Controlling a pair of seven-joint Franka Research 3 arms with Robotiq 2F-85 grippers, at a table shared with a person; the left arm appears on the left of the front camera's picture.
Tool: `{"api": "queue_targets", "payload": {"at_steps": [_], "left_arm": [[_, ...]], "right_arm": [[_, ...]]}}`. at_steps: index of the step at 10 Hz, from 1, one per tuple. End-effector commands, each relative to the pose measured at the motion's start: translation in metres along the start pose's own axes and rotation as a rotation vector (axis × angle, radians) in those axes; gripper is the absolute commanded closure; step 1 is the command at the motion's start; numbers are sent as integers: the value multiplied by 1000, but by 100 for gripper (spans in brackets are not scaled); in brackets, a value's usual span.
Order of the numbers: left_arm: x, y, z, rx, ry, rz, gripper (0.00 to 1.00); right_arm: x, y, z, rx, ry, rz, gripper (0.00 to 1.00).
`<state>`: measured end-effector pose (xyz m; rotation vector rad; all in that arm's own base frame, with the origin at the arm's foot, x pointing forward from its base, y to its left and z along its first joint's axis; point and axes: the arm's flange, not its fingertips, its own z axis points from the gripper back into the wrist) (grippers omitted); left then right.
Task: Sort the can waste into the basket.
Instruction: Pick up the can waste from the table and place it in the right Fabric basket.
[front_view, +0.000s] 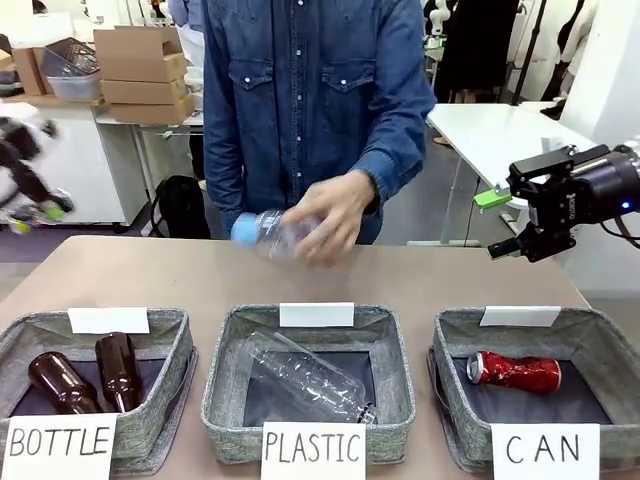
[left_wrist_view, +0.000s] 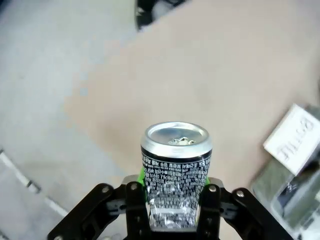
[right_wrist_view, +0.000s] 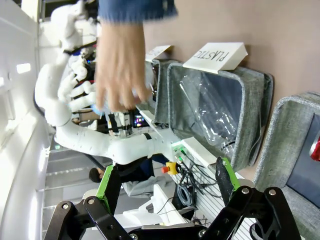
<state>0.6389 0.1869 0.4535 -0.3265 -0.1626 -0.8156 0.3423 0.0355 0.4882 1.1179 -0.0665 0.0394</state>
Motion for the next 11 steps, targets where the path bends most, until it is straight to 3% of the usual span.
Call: {"api": "queue_targets", "payload": {"at_steps": [1,3,5,6,7,11], "left_arm": [[-65,-72,38,-135,-26,-259,88],[-106,-143,32,-164,21,-558,88],[-134,-196,14,-37,21,-796,88],[-135,-196,11,-51,7,-827,88],[-124,-173,37,-149,34,-688,88],[-124,-173,37,-149,34,-688,88]], "right_arm": [[1,-1,2,-9,7,19,0],[1,-1,2,-9,7,19,0],[1,-1,2,-9,7,19,0],[1,-1,2,-9,7,19,0],[1,-1,2,-9,7,19,0],[1,-1,2,-9,7,19,0]]}}
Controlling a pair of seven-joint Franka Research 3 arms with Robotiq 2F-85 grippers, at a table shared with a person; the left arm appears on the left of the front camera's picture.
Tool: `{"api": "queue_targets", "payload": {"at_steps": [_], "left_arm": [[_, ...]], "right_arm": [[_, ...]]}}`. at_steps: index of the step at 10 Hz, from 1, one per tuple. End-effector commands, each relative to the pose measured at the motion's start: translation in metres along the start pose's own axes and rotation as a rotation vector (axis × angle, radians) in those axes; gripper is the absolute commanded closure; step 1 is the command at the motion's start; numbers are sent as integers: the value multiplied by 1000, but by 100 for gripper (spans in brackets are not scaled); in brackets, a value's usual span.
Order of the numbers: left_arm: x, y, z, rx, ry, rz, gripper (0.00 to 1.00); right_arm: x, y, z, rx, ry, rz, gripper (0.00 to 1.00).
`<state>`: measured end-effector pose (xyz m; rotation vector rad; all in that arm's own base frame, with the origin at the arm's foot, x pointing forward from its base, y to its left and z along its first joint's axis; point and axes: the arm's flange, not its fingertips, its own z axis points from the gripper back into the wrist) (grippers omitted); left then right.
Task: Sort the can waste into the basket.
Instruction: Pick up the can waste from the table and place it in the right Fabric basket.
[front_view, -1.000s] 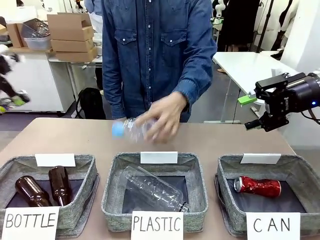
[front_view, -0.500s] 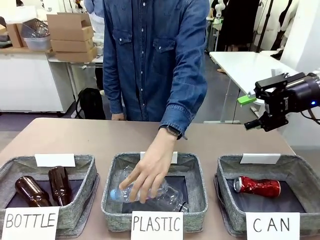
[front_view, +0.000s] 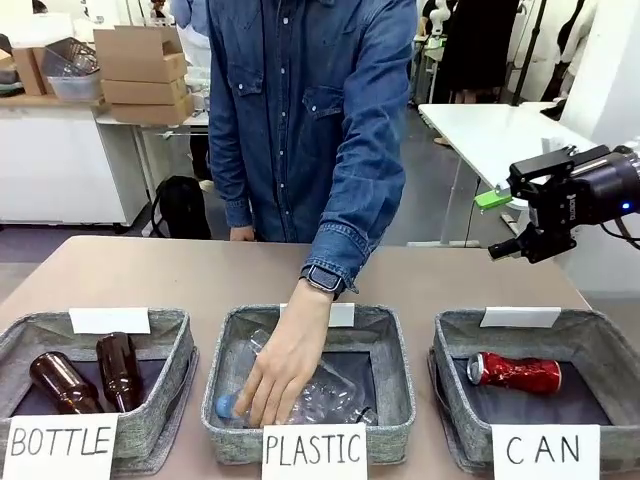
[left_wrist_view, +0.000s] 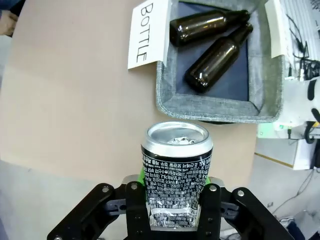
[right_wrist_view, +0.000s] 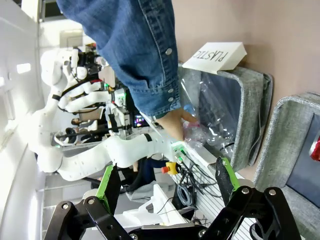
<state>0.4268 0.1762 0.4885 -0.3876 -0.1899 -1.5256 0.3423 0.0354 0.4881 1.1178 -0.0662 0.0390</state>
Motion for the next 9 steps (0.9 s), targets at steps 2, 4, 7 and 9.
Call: {"api": "queue_targets", "payload": {"at_steps": [2,4,7,9], "left_arm": [[30,-3,-5,11,32,71,62],[153,-24,-3,52,-42,104,62],[310,-79,-46,11,13,-93,62],[386,-104,-87,-13,22,-157,62]], "right_arm": [[0,-1,2,-9,7,20,0],[0,-1,2,-9,7,20,0],[0,-1,2,-9,7,20,0],[0,-1,2,-9,7,20,0]]}}
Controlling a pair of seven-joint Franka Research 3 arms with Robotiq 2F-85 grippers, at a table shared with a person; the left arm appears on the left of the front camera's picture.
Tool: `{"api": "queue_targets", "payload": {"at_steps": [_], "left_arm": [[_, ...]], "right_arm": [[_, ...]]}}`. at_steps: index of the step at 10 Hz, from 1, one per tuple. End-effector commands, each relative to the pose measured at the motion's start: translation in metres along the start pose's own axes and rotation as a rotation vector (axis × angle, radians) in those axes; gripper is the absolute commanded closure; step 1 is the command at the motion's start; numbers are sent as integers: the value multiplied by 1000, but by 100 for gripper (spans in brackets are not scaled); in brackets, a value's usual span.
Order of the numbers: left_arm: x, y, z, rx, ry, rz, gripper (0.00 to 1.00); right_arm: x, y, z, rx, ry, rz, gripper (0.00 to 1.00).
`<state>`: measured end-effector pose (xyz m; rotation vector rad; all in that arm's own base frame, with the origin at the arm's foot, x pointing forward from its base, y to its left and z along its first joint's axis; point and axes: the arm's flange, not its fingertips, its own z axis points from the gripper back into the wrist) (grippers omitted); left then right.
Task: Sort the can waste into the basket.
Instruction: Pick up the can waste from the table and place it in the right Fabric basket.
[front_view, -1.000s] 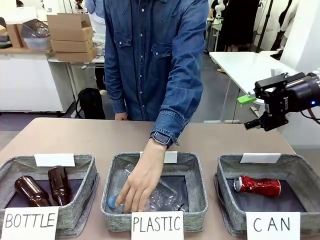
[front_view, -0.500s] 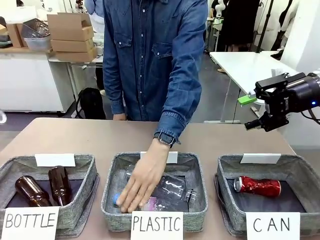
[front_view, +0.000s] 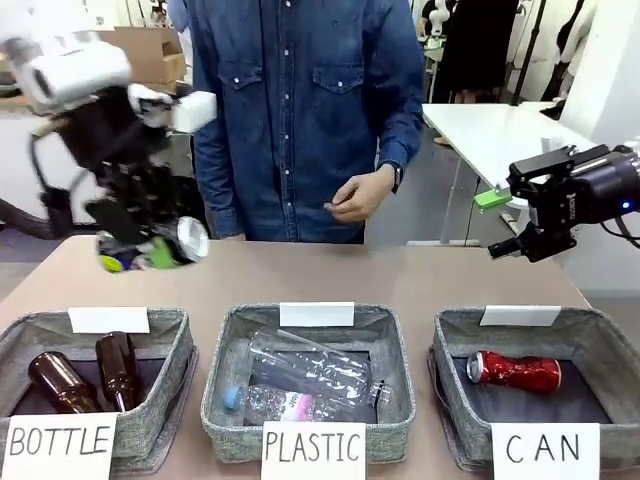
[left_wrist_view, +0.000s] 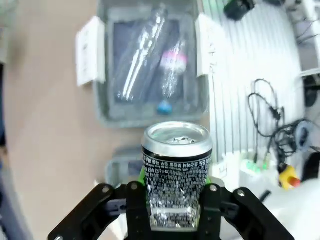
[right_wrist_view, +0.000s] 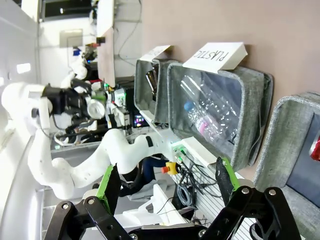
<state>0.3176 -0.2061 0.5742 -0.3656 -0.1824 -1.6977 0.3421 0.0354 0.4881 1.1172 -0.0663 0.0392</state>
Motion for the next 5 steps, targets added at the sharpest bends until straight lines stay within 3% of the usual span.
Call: {"api": "queue_targets", "payload": {"at_steps": [1,2,3,4,5], "left_arm": [[42,16,-37,22,-18,60,62],[68,14,-53,30,-38,49,62],[89,7,-67,-21,-32,-56,62],[101,3,-76,5,-10,-28,62],[83,2,-65,-1,-13,-19,62]], "right_arm": [[0,0,0,0,0,0,0],[-12,6,27,-6,-105,13,0],[-22,6,51,6,-174,20,0],[-30,0,73,2,-243,-1,0],[-6,5,29,5,-86,14,0]]}}
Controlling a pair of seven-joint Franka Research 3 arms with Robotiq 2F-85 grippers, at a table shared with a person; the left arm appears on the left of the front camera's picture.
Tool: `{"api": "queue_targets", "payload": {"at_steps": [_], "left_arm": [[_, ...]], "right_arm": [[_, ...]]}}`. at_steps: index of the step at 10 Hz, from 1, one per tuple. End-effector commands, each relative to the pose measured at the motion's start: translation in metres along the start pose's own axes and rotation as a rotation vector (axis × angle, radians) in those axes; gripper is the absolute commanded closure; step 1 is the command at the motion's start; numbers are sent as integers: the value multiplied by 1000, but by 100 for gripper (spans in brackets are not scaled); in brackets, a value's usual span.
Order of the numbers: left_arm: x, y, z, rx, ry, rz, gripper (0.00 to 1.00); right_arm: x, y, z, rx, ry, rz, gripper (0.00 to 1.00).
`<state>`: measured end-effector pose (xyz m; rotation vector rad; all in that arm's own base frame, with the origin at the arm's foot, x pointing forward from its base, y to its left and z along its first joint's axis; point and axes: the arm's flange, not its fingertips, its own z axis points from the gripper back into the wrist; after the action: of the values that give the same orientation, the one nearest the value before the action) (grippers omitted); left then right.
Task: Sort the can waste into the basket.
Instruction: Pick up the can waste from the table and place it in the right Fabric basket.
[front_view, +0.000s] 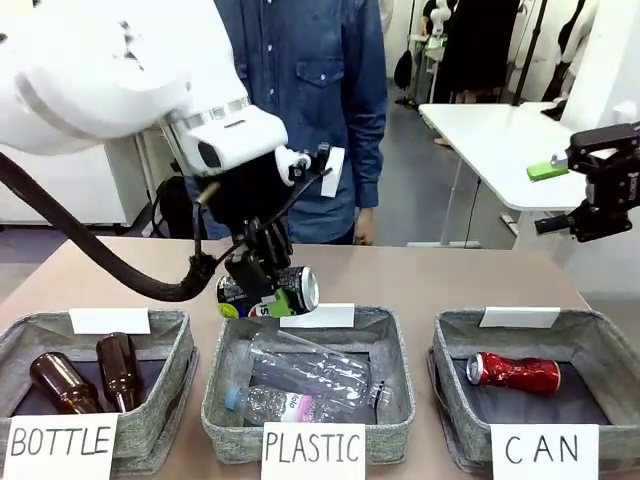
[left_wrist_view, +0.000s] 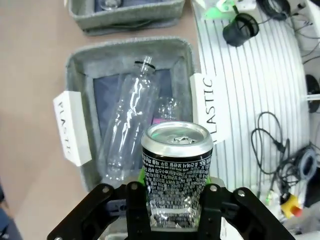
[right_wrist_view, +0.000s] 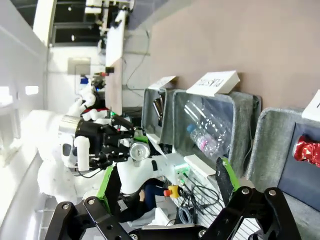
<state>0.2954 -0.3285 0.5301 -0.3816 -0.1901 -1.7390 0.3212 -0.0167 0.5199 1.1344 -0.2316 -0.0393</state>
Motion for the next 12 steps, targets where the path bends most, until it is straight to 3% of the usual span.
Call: {"api": "queue_targets", "payload": {"at_steps": [1,4,6,7,9,12], "left_arm": [[-18,-1,19,10,-2,23,62],[-11,4,11,7,-9,21,62],[66,11,-13,40,-116,44,62],[108,20,-25,16,-162,-21,62],[191,40,-60,-12,-166,-157,62],[274,63,-113,-95,-133,-256,62]], "right_arm": [[7,-3,-34,-11,87,-5,0],[7,-3,-34,-11,87,-5,0],[3,-5,-37,-24,91,-17,0],[-8,-5,-3,-80,36,-6,0],[-46,-29,84,-124,-148,-85,0],[-111,-70,152,-134,-327,-178,0]]}}
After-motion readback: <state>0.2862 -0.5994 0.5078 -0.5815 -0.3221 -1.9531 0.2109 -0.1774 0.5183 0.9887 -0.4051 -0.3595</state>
